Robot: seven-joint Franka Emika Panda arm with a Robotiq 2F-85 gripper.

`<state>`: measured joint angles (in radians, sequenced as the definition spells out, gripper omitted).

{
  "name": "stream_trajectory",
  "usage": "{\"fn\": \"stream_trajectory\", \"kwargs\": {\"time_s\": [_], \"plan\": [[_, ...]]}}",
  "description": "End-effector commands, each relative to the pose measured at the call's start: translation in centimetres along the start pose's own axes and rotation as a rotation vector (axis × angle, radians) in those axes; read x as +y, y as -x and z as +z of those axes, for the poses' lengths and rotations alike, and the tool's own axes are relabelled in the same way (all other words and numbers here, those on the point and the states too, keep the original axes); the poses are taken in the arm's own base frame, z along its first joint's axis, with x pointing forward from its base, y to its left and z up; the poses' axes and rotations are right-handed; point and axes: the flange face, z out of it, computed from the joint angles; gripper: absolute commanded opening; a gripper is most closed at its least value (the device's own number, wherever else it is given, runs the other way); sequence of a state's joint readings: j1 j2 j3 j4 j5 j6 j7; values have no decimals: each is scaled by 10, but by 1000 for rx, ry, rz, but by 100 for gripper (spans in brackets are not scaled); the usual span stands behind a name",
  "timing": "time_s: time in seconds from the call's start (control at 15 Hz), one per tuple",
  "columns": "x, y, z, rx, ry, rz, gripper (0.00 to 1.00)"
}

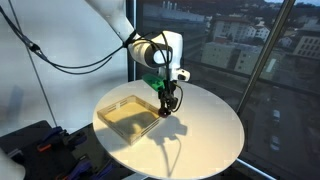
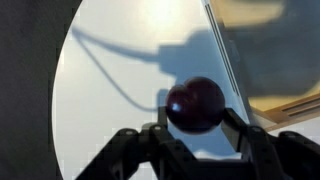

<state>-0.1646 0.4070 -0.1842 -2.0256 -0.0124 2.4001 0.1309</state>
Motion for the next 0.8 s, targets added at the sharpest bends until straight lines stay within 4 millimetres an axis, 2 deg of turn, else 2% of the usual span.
{"fn": "stream_trajectory", "kwargs": {"time_s": [0.0, 0.33, 0.73], "plan": [[10, -12, 0, -1, -10, 53, 33], [16, -16, 4, 7, -17, 71, 33], [8, -16, 20, 22, -22, 58, 33]]}}
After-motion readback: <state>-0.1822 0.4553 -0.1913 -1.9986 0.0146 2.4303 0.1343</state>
